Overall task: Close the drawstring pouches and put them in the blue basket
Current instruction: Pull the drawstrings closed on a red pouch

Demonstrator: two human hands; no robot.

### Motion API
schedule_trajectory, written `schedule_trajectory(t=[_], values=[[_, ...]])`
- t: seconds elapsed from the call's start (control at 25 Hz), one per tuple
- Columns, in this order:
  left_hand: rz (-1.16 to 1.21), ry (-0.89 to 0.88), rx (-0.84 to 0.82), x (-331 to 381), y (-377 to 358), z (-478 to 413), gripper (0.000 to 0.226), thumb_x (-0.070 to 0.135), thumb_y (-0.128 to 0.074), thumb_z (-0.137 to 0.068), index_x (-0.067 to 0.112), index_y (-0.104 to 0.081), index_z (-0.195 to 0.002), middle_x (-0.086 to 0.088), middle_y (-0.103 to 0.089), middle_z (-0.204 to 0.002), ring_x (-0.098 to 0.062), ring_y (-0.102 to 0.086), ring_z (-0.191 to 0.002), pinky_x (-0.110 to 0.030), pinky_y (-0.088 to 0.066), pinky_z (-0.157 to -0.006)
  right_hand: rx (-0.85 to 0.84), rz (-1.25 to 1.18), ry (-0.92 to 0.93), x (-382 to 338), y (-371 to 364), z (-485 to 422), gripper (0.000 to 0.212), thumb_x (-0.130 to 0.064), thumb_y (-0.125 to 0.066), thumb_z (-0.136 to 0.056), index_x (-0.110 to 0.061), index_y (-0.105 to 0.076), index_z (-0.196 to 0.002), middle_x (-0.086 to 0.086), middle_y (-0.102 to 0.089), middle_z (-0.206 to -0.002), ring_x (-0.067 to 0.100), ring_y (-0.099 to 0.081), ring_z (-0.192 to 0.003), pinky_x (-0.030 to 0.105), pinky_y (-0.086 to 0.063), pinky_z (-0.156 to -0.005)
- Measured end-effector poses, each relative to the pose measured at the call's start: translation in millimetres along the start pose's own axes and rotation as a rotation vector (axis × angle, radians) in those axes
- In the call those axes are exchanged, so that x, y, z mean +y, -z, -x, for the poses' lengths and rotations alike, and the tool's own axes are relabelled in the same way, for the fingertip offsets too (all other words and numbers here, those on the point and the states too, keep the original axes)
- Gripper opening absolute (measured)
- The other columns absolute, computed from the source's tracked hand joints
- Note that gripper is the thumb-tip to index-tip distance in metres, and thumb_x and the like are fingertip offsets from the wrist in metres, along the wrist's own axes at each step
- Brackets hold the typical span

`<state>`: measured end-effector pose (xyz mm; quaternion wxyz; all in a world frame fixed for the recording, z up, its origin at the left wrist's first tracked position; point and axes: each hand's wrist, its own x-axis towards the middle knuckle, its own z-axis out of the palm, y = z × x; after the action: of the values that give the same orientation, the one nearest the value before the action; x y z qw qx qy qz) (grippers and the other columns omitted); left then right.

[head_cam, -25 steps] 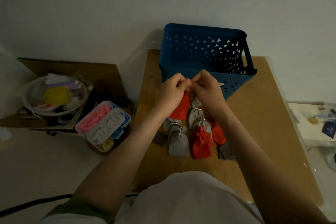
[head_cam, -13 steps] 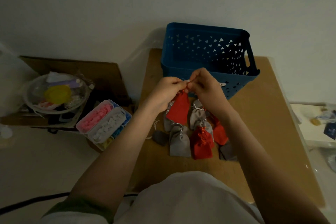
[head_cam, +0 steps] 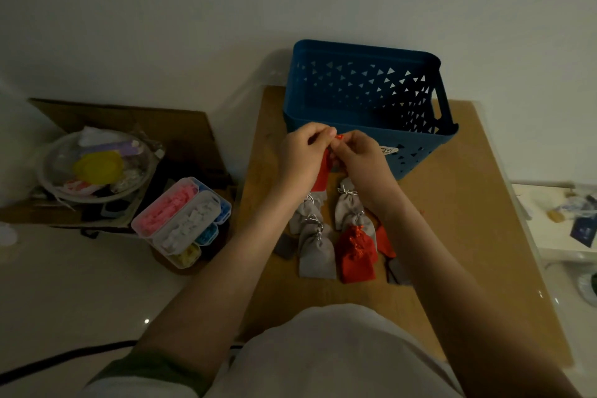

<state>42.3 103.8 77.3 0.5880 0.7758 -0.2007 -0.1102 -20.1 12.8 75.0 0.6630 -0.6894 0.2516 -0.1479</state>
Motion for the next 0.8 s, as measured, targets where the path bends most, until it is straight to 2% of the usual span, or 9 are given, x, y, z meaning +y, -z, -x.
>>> schedule_trajectory(t=[0.08, 0.2, 0.32, 0.4, 0.48, 0.56, 0.68, 0.8], values=[[0.002, -0.002, 0.023, -1, -3, 2, 0.017, 0.024, -0.057, -0.094, 0.013, -0.070, -0.094, 0.011, -0.064, -0.080, 0.004, -0.057, -0.073, -0.005, -0.039, -0.063, 0.048, 0.173, 0.073, 3, -2, 0, 0.016, -0.019, -0.052, -0.098, -0.014, -0.052, -0.082, -0.001, -0.056, -0.073, 0.009, -0.053, -0.066, 0.023, -0.045, -0.062], [-0.096, -0.083, 0.080, -2, -2, 0, 0.018, 0.023, -0.058, -0.093, 0.011, -0.071, -0.092, 0.006, -0.062, -0.084, 0.000, -0.054, -0.077, -0.007, -0.039, -0.067, 0.039, 0.313, 0.134, 3, -3, 3, 0.014, -0.021, -0.048, -0.099, -0.012, -0.053, -0.090, -0.003, -0.057, -0.076, 0.006, -0.053, -0.068, 0.015, -0.042, -0.060], [-0.083, -0.103, -0.030, -4, 5, -4, 0.016, 0.022, -0.058, -0.093, 0.015, -0.070, -0.086, 0.013, -0.063, -0.077, 0.005, -0.057, -0.073, -0.009, -0.041, -0.068, -0.098, 0.156, 0.020, 3, 4, 3, 0.023, -0.020, -0.045, -0.101, -0.001, -0.056, -0.107, 0.004, -0.061, -0.089, 0.009, -0.058, -0.078, 0.015, -0.047, -0.068], [-0.045, -0.097, -0.142, -5, 11, -6, 0.012, 0.021, -0.057, -0.093, 0.019, -0.068, -0.088, 0.015, -0.064, -0.077, 0.010, -0.058, -0.072, -0.007, -0.042, -0.068, -0.190, 0.071, -0.022, 2, 12, 2, 0.024, -0.016, -0.044, -0.101, 0.004, -0.055, -0.110, 0.008, -0.062, -0.092, 0.011, -0.060, -0.081, 0.018, -0.050, -0.073], [0.009, -0.068, -0.218, -7, 16, -10, 0.012, 0.022, -0.058, -0.093, 0.020, -0.069, -0.089, 0.012, -0.066, -0.081, 0.007, -0.060, -0.076, -0.011, -0.045, -0.071, -0.256, 0.016, -0.027, -2, 17, 2, 0.020, -0.014, -0.044, -0.100, 0.000, -0.058, -0.105, 0.006, -0.064, -0.091, 0.011, -0.062, -0.081, 0.021, -0.051, -0.076], [0.108, -0.015, -0.276, -7, 19, -12, 0.012, 0.023, -0.059, -0.093, 0.022, -0.070, -0.089, 0.008, -0.068, -0.083, -0.002, -0.063, -0.079, -0.020, -0.049, -0.073, -0.290, -0.012, -0.034, -8, 20, 3, 0.017, -0.012, -0.044, -0.100, -0.005, -0.060, -0.097, 0.003, -0.064, -0.087, 0.006, -0.062, -0.077, 0.018, -0.050, -0.070], [0.286, 0.067, -0.348, -5, 23, -12, 0.012, 0.017, -0.058, -0.093, 0.015, -0.069, -0.091, 0.008, -0.068, -0.078, -0.004, -0.062, -0.076, -0.023, -0.049, -0.071, -0.303, -0.032, -0.030, -15, 19, 4, 0.016, -0.010, -0.045, -0.099, -0.009, -0.058, -0.090, -0.002, -0.063, -0.079, 0.001, -0.060, -0.068, 0.015, -0.046, -0.064], [0.443, 0.127, -0.380, -2, 26, -13, 0.011, 0.010, -0.057, -0.093, 0.008, -0.067, -0.093, 0.003, -0.068, -0.078, -0.009, -0.063, -0.077, -0.026, -0.052, -0.074, -0.300, -0.088, -0.010, -16, 16, 4, 0.014, -0.009, -0.045, -0.098, -0.008, -0.056, -0.090, 0.002, -0.060, -0.081, 0.007, -0.057, -0.071, 0.019, -0.047, -0.070]])
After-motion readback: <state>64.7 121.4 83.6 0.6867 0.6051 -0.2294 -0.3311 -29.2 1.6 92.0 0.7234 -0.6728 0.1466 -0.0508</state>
